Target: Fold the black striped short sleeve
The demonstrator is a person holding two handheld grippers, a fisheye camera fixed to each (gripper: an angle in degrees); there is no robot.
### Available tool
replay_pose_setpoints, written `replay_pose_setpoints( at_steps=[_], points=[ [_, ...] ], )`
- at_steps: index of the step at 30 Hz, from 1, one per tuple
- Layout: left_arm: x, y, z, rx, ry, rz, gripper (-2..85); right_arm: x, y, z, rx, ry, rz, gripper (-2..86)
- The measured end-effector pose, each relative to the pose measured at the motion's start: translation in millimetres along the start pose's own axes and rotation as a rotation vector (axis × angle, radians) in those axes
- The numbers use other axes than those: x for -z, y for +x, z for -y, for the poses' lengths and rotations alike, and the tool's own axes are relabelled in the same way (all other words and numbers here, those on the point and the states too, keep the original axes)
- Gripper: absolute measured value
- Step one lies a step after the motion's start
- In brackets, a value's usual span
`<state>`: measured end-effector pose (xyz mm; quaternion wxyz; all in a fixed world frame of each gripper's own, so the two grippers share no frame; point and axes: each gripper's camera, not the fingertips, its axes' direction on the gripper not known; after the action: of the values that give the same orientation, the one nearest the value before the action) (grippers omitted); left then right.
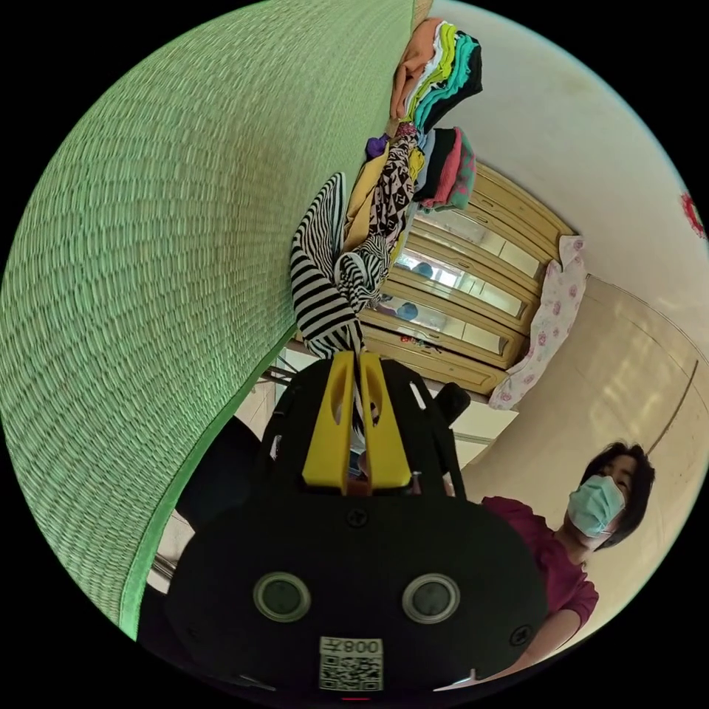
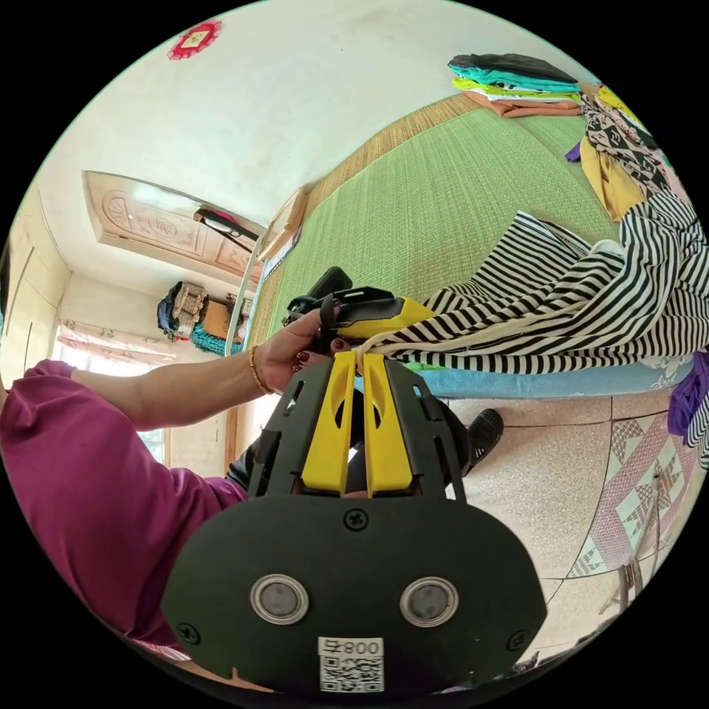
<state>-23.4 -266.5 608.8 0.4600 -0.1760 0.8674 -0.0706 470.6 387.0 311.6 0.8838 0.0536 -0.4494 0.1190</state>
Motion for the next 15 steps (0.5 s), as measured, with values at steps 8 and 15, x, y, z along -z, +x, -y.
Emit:
replay_pose_setpoints(
  at_steps=[8,15],
  points=[
    [16.5,-5.2,-19.4,0.011,0.067,-0.052,0.5,43.5,52.4,8.2,-0.201,0.140,-0.231,8.3],
    [20.7,-3.7,-36.0,0.017,0.063,-0.041,0.4,62.8,84.3,63.5,-0.300,0.226,-0.424,11.6]
  ],
)
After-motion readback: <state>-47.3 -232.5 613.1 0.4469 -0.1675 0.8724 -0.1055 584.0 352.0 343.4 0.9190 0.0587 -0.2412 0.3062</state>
